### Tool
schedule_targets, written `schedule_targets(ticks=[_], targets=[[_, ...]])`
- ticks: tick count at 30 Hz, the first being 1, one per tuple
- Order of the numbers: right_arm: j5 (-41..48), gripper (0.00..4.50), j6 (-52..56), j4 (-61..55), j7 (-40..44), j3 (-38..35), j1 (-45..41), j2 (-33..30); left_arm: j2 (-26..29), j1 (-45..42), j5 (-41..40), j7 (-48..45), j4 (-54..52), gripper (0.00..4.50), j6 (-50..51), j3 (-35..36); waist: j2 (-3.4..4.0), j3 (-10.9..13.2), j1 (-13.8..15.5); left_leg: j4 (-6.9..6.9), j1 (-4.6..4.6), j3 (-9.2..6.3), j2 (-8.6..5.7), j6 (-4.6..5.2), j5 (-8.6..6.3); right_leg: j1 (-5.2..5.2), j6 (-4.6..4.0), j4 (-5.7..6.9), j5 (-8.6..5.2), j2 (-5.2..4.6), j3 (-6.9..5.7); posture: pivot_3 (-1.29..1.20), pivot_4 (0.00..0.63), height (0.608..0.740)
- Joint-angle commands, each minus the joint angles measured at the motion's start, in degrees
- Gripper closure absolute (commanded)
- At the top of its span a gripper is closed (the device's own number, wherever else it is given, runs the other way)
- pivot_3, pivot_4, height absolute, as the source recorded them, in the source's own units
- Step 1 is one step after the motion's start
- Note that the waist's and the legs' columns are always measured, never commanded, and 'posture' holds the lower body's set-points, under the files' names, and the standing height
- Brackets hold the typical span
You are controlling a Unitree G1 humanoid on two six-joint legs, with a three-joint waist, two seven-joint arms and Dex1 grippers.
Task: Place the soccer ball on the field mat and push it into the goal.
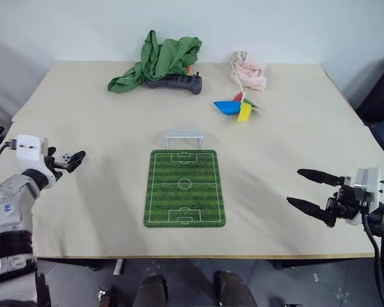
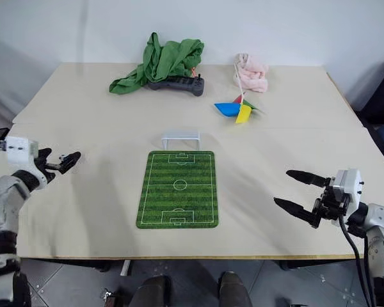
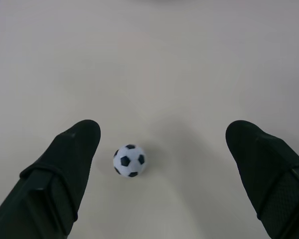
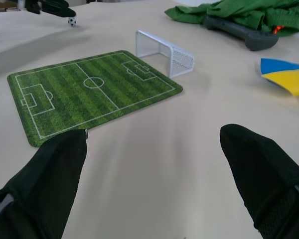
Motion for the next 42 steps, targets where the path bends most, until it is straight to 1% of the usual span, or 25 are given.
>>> schedule_targets(ticks=[1,6,10,11,13,14,16,21,22,26,29,31,35,37,39,42], targets=[[1.6,0.0,0.7,-3.5,0.0,-2.9,1.1,-1.5,0.8,-4.0,3.1,1.8,7.9,0.02,-2.0,-1.8,0.0,0.0,0.0,0.01,-0.02,0.01,0.0,-0.01,0.0,-0.04,0.01,0.02,0.0,0.0,0.0,0.0,0.15,0.74],[2.2,0.0,2.3,-4.9,-0.6,-5.2,2.3,-2.8,0.7,-8.4,5.1,0.5,17.1,0.02,-5.2,-4.3,-0.03,0.0,-0.1,0.03,-0.09,0.2,0.02,-0.06,-0.02,-0.28,0.04,0.18,0.02,-0.02,0.0,0.0,0.15,0.74],[1.7,0.0,2.9,-5.4,-0.9,-6.3,3.2,-3.3,1.0,-11.7,6.8,-0.4,23.4,0.02,-6.6,-6.1,-0.02,0.0,0.1,0.05,-0.04,0.21,0.02,-0.07,0.05,-0.28,0.07,0.24,0.03,-0.02,0.0,0.0,0.15,0.74],[1.8,0.0,3.0,-5.4,-1.0,-6.5,3.3,-3.4,1.1,-12.2,6.8,-0.4,24.3,0.4,-7.1,-6.0,-0.02,0.0,0.1,0.07,-0.04,0.21,0.02,-0.07,0.05,-0.26,0.07,0.24,0.03,-0.02,0.0,0.0,0.15,0.74],[1.7,0.0,3.1,-5.5,-0.8,-7.0,3.6,-3.5,1.5,-12.8,7.1,-1.0,25.7,0.84,-7.2,-6.3,-0.02,0.0,0.0,0.07,-0.04,0.21,0.02,-0.07,0.05,-0.25,0.07,0.24,0.04,-0.02,0.0,0.0,0.15,0.74],[1.5,0.0,3.0,-5.4,-0.8,-7.2,3.8,-3.6,1.7,-12.8,7.2,-1.6,26.0,1.27,-6.9,-6.6,-0.01,0.0,0.0,0.06,-0.04,0.21,0.02,-0.07,0.05,-0.26,0.07,0.24,0.04,-0.02,0.0,0.0,0.15,0.74],[1.4,0.0,2.9,-5.3,-0.8,-7.6,3.9,-3.8,2.3,-12.5,7.0,-2.5,26.2,1.79,-6.9,-6.7,0.02,0.0,-0.1,0.04,-0.02,0.21,0.02,-0.07,0.05,-0.26,0.07,0.27,0.03,-0.02,0.0,0.0,0.15,0.74],[1.4,0.0,2.9,-4.5,-0.6,-8.0,3.4,-4.5,3.6,-11.1,6.2,-2.7,25.9,3.37,-5.8,-5.8,0.03,0.0,-0.5,0.01,0.03,0.24,0.02,-0.08,0.05,-0.29,0.07,0.29,0.03,-0.01,0.03,0.0,0.15,0.74],[1.4,0.0,2.9,-4.2,-0.4,-8.1,3.1,-4.7,3.7,-10.4,6.0,-2.8,25.5,3.62,-5.6,-5.5,0.04,0.0,-0.6,0.01,0.04,0.24,0.03,-0.08,0.05,-0.29,0.07,0.3,0.03,-0.01,0.03,0.0,0.15,0.74],[1.1,0.0,2.9,-3.4,-0.1,-8.1,2.3,-5.0,3.8,-8.6,5.0,-2.6,23.9,3.63,-5.0,-4.5,0.04,0.0,-1.0,-0.02,0.07,0.31,0.06,-0.09,0.05,-0.32,0.07,0.31,0.03,-0.01,0.06,0.0,0.15,0.74],[0.8,0.0,2.9,-2.0,0.4,-7.9,0.8,-5.6,3.4,-6.7,3.7,-2.8,19.9,3.63,-4.9,-3.3,0.04,0.0,-1.2,-0.03,0.06,0.34,0.06,-0.1,0.04,-0.35,0.07,0.31,0.03,-0.01,0.09,0.0,0.15,0.74],[0.9,0.0,3.1,-1.3,0.9,-7.8,-0.2,-5.9,2.4,-5.0,2.1,-4.4,14.3,3.63,-5.6,-2.5,0.04,0.0,-1.3,-0.03,0.05,0.37,0.06,-0.09,0.03,-0.36,0.07,0.32,0.03,-0.02,0.11,0.0,0.15,0.74],[2.5,0.0,3.8,-0.5,3.3,-7.7,-1.4,-6.5,-2.0,-0.6,-5.5,-11.7,0.1,3.63,-10.6,0.7,0.0,0.0,-0.3,-0.01,-0.04,0.37,0.07,-0.1,0.02,-0.4,0.07,0.31,0.03,-0.02,0.1,0.0,0.15,0.74],[3.3,0.0,4.0,-0.3,5.3,-7.8,-1.6,-6.5,-3.2,1.5,-8.0,-15.8,-5.5,3.63,-9.8,0.3,-0.08,0.0,0.1,0.05,-0.1,0.36,0.07,-0.1,0.02,-0.41,0.07,0.3,0.03,-0.02,0.1,0.0,0.15,0.74],[4.2,0.0,4.5,-0.7,6.9,-7.9,-1.4,-6.5,-4.3,3.9,-9.9,-17.9,-11.4,3.63,-8.3,-0.3,-0.09,0.0,0.3,0.07,-0.13,0.33,0.07,-0.09,0.02,-0.41,0.07,0.3,0.03,-0.02,0.08,0.0,0.15,0.74],[4.9,0.0,4.5,-1.7,8.0,-7.8,-1.1,-5.8,-4.1,8.0,-12.5,-22.6,-20.3,3.63,-3.9,-3.1,-0.09,0.0,0.4,0.08,-0.13,0.34,0.07,-0.08,0.01,-0.38,0.07,0.27,0.03,-0.03,0.11,0.0,0.15,0.74]])
